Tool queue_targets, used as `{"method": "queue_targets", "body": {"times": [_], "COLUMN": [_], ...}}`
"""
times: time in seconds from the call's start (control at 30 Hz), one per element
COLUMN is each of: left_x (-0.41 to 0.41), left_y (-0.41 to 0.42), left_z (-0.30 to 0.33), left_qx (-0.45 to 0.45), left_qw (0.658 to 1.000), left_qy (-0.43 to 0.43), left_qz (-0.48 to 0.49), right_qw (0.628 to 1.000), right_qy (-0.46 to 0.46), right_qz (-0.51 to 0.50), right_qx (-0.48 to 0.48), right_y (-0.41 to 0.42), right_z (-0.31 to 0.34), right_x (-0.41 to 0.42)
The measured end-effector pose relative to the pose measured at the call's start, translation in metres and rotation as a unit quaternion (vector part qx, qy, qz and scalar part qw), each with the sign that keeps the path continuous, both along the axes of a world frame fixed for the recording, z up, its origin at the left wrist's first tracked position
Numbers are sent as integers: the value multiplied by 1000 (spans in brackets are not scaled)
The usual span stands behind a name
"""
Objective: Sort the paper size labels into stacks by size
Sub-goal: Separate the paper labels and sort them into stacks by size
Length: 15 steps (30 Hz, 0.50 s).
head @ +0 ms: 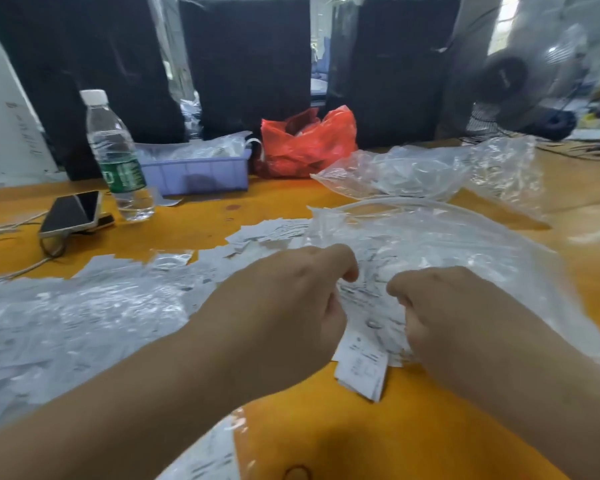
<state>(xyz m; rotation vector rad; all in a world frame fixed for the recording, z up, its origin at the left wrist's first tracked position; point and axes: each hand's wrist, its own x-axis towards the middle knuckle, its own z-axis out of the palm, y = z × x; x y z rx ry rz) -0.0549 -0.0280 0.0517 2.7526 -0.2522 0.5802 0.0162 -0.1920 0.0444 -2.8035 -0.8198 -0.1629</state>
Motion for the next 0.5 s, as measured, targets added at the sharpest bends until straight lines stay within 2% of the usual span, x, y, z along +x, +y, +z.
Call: {"method": "queue_targets", "body": {"times": [0.13,0.27,0.5], "left_x": [21,30,33], "left_y": [-14,-16,-15], "left_z": [-6,-5,-7], "left_qx": [-14,-52,-72], "left_qw": [1000,996,994], "left_qy": [13,59,68], "left_qz": [-13,-30,-38], "right_qw": [999,998,997], "right_qy": [-15,-2,-67], "right_qz": [-30,-17,-20], "right_qx": [-20,-67,-20], "right_y": [-15,-18,-12], "right_z": [-9,-24,-25], "right_x": [21,26,22]}}
